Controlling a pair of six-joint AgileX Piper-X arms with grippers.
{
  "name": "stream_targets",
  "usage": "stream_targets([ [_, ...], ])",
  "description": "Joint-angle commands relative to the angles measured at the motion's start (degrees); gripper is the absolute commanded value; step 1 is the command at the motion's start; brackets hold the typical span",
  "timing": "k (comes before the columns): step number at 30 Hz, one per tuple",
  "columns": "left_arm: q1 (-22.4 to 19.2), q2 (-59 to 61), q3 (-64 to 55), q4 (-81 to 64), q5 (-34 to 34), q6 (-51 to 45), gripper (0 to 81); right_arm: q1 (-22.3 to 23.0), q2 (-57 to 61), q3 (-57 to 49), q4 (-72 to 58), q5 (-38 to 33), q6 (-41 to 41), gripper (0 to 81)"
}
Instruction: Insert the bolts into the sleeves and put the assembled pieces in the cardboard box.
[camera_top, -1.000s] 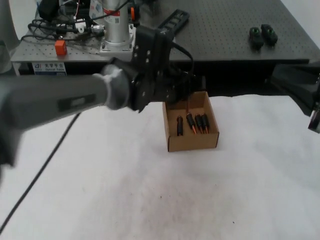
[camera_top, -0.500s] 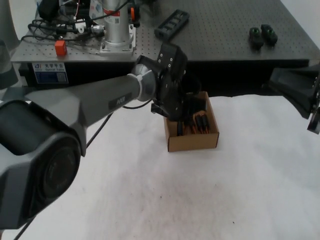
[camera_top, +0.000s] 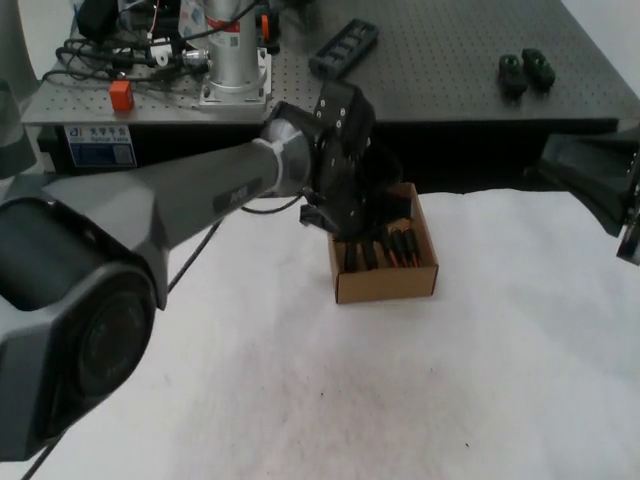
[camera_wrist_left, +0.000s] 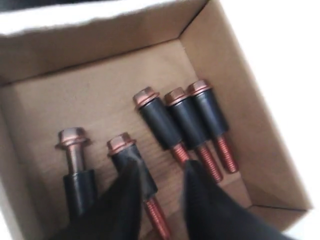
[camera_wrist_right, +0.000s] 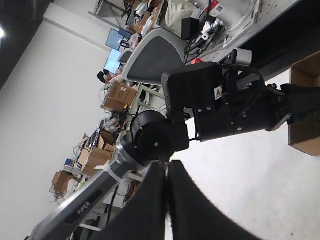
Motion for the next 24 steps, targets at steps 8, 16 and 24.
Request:
stream_targets([
  [8, -0.05, -25.18, 17.15, -5.64, -9.98, 10.17, 0.0, -0.23, -1.07, -0.29, 16.57, -9.69, 4.08, 2.0],
  [16, -0.05, -51.21, 52.39, -26.71, -8.74, 10.48, 0.0, -0.09, -1.01, -0.23, 27.17, -17.65, 3.41, 2.0],
  [24, -0.05, -74.68, 72.97, -32.70, -8.01, 10.48, 0.0, -0.09, -1.01, -0.23, 30.03, -14.15, -7.36, 2.0],
])
